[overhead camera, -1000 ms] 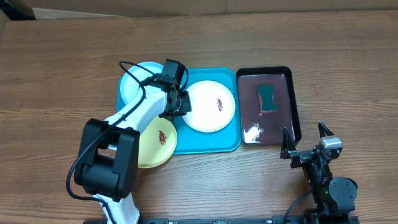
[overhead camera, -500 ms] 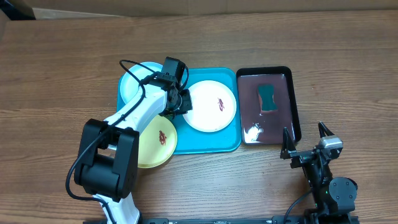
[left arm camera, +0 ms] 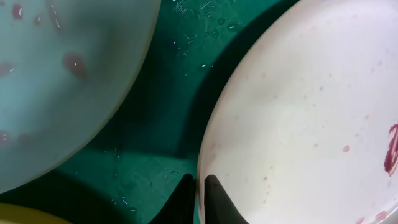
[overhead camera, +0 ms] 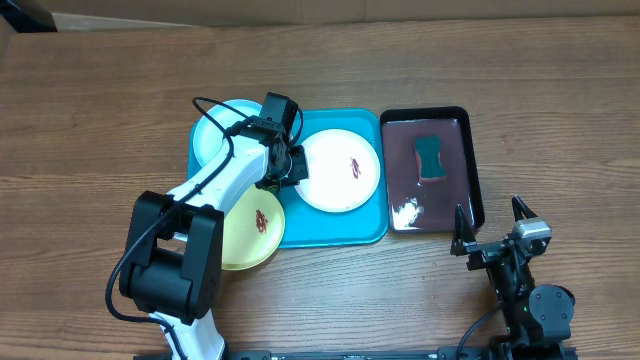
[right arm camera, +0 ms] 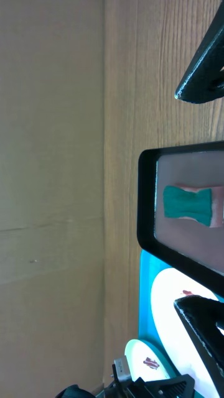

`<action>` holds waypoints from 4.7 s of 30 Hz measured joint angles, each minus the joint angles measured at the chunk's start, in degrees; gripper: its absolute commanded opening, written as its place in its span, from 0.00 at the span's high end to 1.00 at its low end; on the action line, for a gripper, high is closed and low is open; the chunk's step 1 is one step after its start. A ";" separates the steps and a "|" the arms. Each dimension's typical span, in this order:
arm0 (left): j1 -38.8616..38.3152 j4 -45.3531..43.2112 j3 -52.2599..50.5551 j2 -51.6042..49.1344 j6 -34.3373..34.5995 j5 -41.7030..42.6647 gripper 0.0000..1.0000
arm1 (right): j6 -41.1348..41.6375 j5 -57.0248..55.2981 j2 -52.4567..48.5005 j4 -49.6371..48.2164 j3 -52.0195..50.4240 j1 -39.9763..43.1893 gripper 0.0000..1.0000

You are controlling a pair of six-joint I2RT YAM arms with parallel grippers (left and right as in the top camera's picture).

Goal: Clean dirty plates on tray and stack at the side
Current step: 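Grip the white plate's left rim with the left gripper, then reach the right gripper down to the green sponge in the brown tray, then grasp the sponge with the right gripper and dip it in water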

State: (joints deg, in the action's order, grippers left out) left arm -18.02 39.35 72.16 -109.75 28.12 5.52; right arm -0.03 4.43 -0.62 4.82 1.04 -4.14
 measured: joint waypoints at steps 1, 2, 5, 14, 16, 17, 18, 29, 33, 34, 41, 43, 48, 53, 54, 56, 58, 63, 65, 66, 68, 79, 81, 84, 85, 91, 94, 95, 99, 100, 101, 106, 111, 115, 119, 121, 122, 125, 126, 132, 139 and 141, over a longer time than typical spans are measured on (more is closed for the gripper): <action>0.00 0.09 0.00 0.00 0.00 0.00 0.92 | 0.00 0.00 0.00 -0.04 0.00 0.00 0.00; 0.00 0.13 0.00 0.00 0.00 0.00 0.93 | -0.02 0.02 0.00 -0.02 0.00 0.00 0.00; 0.00 0.28 0.00 0.00 0.00 -0.02 0.96 | 0.02 -0.02 0.00 -0.02 0.02 0.00 0.00; 0.00 0.26 0.00 0.00 0.02 -0.31 0.96 | 0.00 0.00 0.00 -0.04 0.02 0.00 0.00; 0.00 0.28 0.00 0.00 0.00 -0.31 0.96 | 0.00 -0.02 0.00 -0.02 0.02 0.00 0.00; 0.00 0.28 0.00 0.00 0.00 -0.28 0.96 | -0.09 -0.24 0.00 -0.22 0.00 0.00 0.00; 0.00 0.28 0.00 0.00 0.00 -0.26 0.96 | -0.22 -0.85 -0.02 -0.81 0.00 0.00 0.00; 1.75 1.20 0.11 0.00 -0.92 0.35 0.96 | 0.00 -1.66 -4.15 12.09 7.67 0.02 0.00; 3.21 1.55 0.15 0.00 -1.27 1.29 0.96 | 0.31 -3.48 -14.27 17.05 23.89 0.00 0.00; 3.52 1.81 0.20 0.00 -1.27 1.42 0.96 | 0.46 -3.72 -18.03 18.95 29.16 0.02 0.00; 3.87 2.47 0.28 0.00 -1.29 1.75 0.96 | 0.70 -4.15 -50.62 47.78 64.22 0.04 0.00; 3.87 2.38 0.28 0.00 -1.29 1.75 0.96 | 0.94 -3.10 -59.76 54.12 71.65 0.02 0.00; 3.87 2.25 0.31 0.00 -1.29 1.75 0.96 | 1.42 4.24 -77.55 64.04 83.45 0.02 0.39; 3.87 2.25 0.31 0.00 -1.29 1.75 0.96 | 2.21 8.35 -87.45 65.42 84.89 0.00 0.38; 3.87 2.23 0.31 0.00 -1.29 1.75 0.96 | 2.67 8.31 -89.37 65.35 84.89 -0.04 0.35; 3.87 2.21 0.31 0.00 -1.29 1.75 0.96 | 3.50 7.78 -93.13 65.16 84.85 -0.33 0.33; 3.87 2.23 0.31 0.00 -1.29 1.75 0.96 | 3.89 7.08 -96.50 65.09 84.76 -0.90 0.33; 3.87 2.21 0.31 0.00 -1.29 1.75 0.96 | 4.37 5.38 -104.56 62.73 84.67 -3.37 0.32; 3.87 2.21 0.31 0.00 -1.29 1.75 0.96 | 4.55 4.15 -107.27 61.18 84.67 -4.57 0.32; 3.87 2.21 0.31 0.00 -1.29 1.75 0.96 | 4.52 3.13 -108.74 60.43 84.65 -5.29 0.32; 3.87 2.21 0.31 0.00 -1.29 1.75 0.96 | 4.50 1.49 -110.66 59.69 84.65 -6.47 0.33; 3.87 2.21 0.31 0.00 -1.29 1.75 0.96 | 5.55 -4.98 -115.65 57.70 84.61 -8.33 0.32; 3.87 2.21 0.31 0.00 -1.31 1.75 0.96 | 5.60 -5.33 -115.91 57.31 84.61 -8.33 0.32; 3.87 2.21 0.31 0.00 -1.31 1.75 0.96 | 5.75 -5.42 -115.93 56.65 84.61 -8.33 0.32; 3.87 2.21 0.31 0.00 -1.31 1.75 0.96 | 5.79 -5.46 -115.93 56.52 84.61 -8.33 0.33; 3.87 2.21 0.31 0.00 -1.29 1.75 0.96 | 5.88 -5.55 -115.93 56.74 84.61 -8.33 0.31; 3.87 2.21 0.31 0.00 -1.29 1.75 0.96 | 6.05 -5.73 -115.93 57.22 84.61 -8.33 0.28; 3.87 2.21 0.31 0.00 -1.29 1.75 0.96 | 6.01 -5.79 -115.93 57.61 84.61 -8.33 0.29; 3.87 2.19 0.31 0.00 -1.29 1.75 0.96 | 5.99 -5.92 -115.93 57.42 84.50 -8.33 0.35; 3.87 2.21 0.31 0.00 -1.29 1.75 0.96 | 6.01 -5.95 -115.93 57.07 84.30 -8.33 0.36; 3.87 2.21 0.31 0.00 -1.29 1.75 0.96 | 6.05 -5.90 -115.93 56.68 84.02 -8.33 0.37; 3.87 2.19 0.31 0.00 -1.29 1.75 0.96 | 5.84 -5.27 -115.93 55.19 81.57 -8.33 0.96; 3.87 2.19 0.31 0.00 -1.29 1.75 0.95 | 6.05 -4.76 -115.95 59.04 81.44 -8.33 0.83; 3.87 2.19 0.31 0.00 -1.29 1.75 0.95 | 6.12 -4.66 -116.13 64.67 84.43 -8.33 0.28; 3.87 2.19 0.31 0.00 -1.29 1.75 0.95 | 5.92 -4.66 -116.13 63.87 87.58 -8.33 0.24; 3.87 2.19 0.31 0.00 -1.29 1.75 0.95 | 5.97 -4.66 -116.13 62.27 87.80 -8.33 0.24; 3.87 2.19 0.31 0.00 -1.29 1.75 0.95 | 5.97 -4.63 -116.13 61.61 87.80 -8.33 0.24; 3.87 2.19 0.31 0.00 -1.31 1.75 0.95 | 5.99 -4.66 -116.13 58.69 87.65 -8.33 0.24; 3.87 2.19 0.31 0.00 -1.29 1.75 0.95 | 5.97 -4.61 -116.13 57.37 87.27 -8.33 0.25; 3.87 2.19 0.31 0.00 -1.31 1.75 0.95 | 5.92 -4.66 -116.13 48.72 81.53 -8.33 0.59; 3.87 2.21 0.31 0.00 -1.29 1.77 0.95 | 6.12 -4.79 -116.13 49.57 79.97 -8.26 0.93; 3.87 2.19 0.31 0.00 -1.29 1.75 0.95 | 6.03 -4.63 -116.13 52.81 81.44 -8.26 0.47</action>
State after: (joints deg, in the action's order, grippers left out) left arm -14.15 41.54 72.47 -109.75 26.83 7.27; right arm 6.00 -0.21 -116.75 57.63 82.48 -12.40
